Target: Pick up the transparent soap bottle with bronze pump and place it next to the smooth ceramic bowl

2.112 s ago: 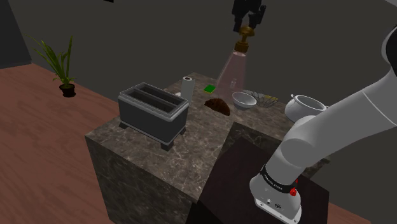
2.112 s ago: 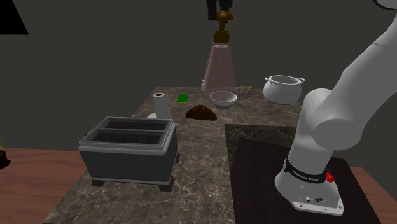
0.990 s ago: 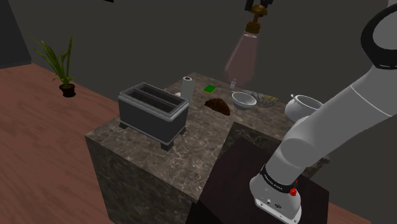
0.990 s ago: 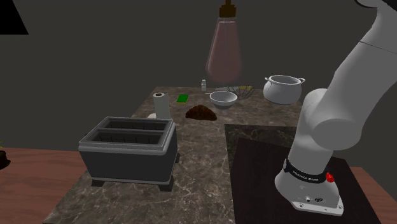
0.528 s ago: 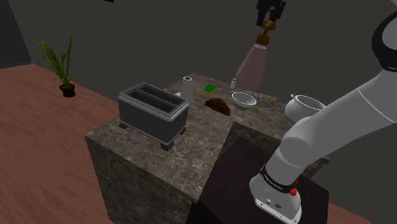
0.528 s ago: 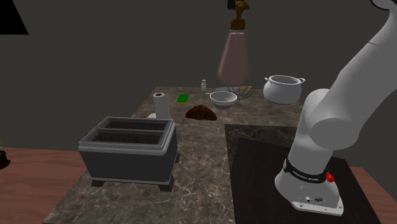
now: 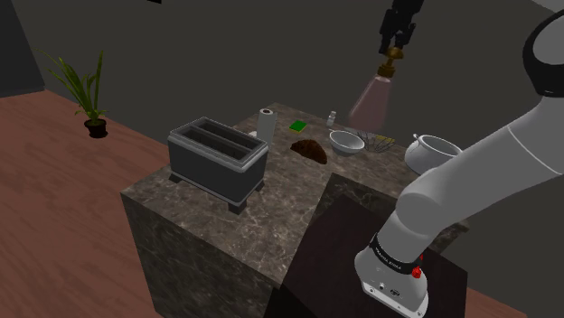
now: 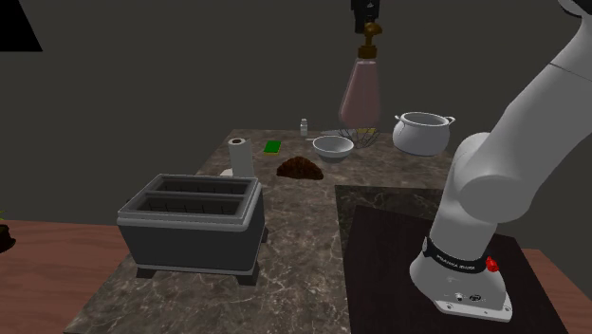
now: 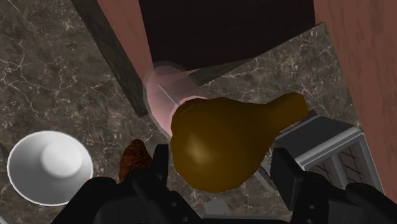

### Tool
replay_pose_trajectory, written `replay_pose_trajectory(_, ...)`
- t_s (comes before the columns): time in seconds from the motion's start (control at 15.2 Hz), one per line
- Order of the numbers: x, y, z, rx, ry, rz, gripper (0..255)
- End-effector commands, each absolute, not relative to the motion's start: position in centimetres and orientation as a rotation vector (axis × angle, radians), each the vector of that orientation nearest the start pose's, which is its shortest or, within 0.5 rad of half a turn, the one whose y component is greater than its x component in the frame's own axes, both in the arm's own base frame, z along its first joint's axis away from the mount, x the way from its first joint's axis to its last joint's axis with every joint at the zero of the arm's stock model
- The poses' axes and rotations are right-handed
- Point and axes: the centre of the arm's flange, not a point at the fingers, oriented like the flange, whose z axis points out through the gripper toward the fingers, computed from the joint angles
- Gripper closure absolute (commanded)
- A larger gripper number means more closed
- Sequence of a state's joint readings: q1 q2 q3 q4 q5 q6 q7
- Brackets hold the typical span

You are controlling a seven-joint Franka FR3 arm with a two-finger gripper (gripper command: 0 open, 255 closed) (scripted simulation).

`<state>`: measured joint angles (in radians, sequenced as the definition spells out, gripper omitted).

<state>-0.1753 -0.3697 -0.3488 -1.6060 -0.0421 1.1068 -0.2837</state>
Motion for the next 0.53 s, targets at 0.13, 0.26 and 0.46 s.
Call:
replay_pose_trajectory(0.13,28.9,-27.9,71.0,-2.983,0.334,0.16,255)
replay_pose_trajectory(0.26,28.2,-30.2,70.0,-2.983,0.334,0.16,255)
replay_pose_trajectory(0.46,27.2,-33.7,68.5,-2.983,0.334,0.16,255)
